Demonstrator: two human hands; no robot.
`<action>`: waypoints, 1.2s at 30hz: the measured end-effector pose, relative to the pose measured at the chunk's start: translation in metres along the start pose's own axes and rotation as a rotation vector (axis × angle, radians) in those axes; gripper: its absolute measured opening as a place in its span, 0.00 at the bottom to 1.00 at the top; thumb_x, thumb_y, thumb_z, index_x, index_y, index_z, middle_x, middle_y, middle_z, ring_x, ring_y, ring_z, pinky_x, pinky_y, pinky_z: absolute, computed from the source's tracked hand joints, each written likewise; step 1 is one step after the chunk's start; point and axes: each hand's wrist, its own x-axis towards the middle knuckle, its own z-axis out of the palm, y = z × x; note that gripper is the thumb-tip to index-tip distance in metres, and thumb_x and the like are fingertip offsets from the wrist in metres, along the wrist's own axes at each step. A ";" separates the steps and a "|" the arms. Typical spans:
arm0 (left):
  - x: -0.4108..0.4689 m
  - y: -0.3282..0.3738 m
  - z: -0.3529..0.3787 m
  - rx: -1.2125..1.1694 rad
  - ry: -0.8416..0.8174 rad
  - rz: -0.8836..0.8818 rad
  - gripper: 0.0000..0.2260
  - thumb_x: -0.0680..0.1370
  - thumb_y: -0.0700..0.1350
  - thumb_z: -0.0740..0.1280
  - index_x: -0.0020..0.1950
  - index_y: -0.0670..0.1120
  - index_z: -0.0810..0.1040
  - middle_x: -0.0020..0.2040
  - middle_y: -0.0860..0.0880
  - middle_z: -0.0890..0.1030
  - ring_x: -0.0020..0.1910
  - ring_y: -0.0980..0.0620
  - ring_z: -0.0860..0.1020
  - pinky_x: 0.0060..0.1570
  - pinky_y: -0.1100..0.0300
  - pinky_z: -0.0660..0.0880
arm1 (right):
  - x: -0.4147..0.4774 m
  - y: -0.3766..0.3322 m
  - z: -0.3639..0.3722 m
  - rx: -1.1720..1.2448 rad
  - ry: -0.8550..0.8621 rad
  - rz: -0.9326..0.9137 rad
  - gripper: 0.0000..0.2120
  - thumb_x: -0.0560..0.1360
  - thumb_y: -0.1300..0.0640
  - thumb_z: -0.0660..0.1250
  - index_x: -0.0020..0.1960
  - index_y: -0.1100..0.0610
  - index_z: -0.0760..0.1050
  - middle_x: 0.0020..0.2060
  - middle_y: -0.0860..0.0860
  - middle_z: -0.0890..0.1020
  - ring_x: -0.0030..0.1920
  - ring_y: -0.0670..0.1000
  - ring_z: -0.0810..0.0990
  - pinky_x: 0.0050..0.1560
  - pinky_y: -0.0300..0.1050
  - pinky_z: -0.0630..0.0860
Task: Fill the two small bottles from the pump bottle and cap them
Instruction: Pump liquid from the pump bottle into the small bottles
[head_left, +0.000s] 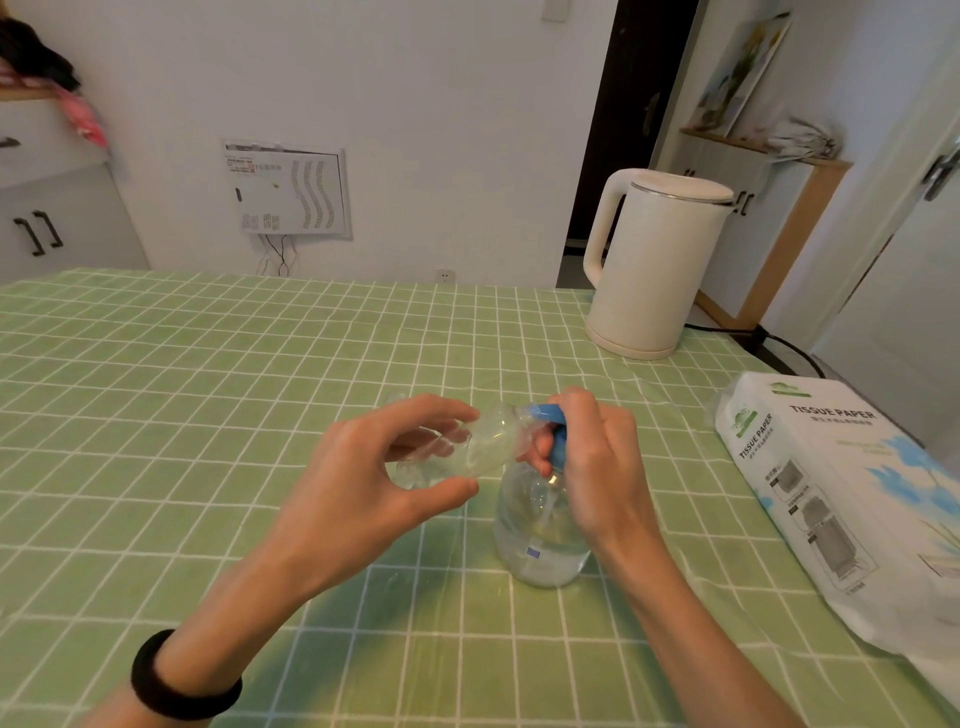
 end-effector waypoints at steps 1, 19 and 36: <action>0.000 0.000 0.000 -0.007 0.002 0.001 0.22 0.70 0.51 0.81 0.63 0.62 0.82 0.55 0.62 0.86 0.56 0.61 0.85 0.60 0.62 0.80 | 0.000 0.000 0.000 0.001 0.004 0.006 0.26 0.80 0.46 0.55 0.24 0.52 0.69 0.24 0.51 0.76 0.30 0.43 0.77 0.40 0.40 0.75; 0.001 -0.001 0.000 0.011 -0.004 0.010 0.23 0.70 0.53 0.80 0.64 0.63 0.82 0.56 0.65 0.86 0.55 0.63 0.85 0.59 0.64 0.80 | -0.001 -0.006 0.000 -0.057 -0.029 0.000 0.26 0.80 0.45 0.54 0.26 0.55 0.69 0.24 0.48 0.76 0.30 0.50 0.73 0.39 0.59 0.74; 0.000 0.001 0.000 0.019 -0.007 -0.005 0.23 0.70 0.53 0.80 0.64 0.62 0.82 0.55 0.63 0.86 0.56 0.61 0.85 0.60 0.60 0.81 | -0.001 -0.006 0.000 -0.047 -0.015 -0.007 0.24 0.79 0.49 0.55 0.26 0.52 0.70 0.24 0.48 0.76 0.31 0.50 0.75 0.40 0.55 0.75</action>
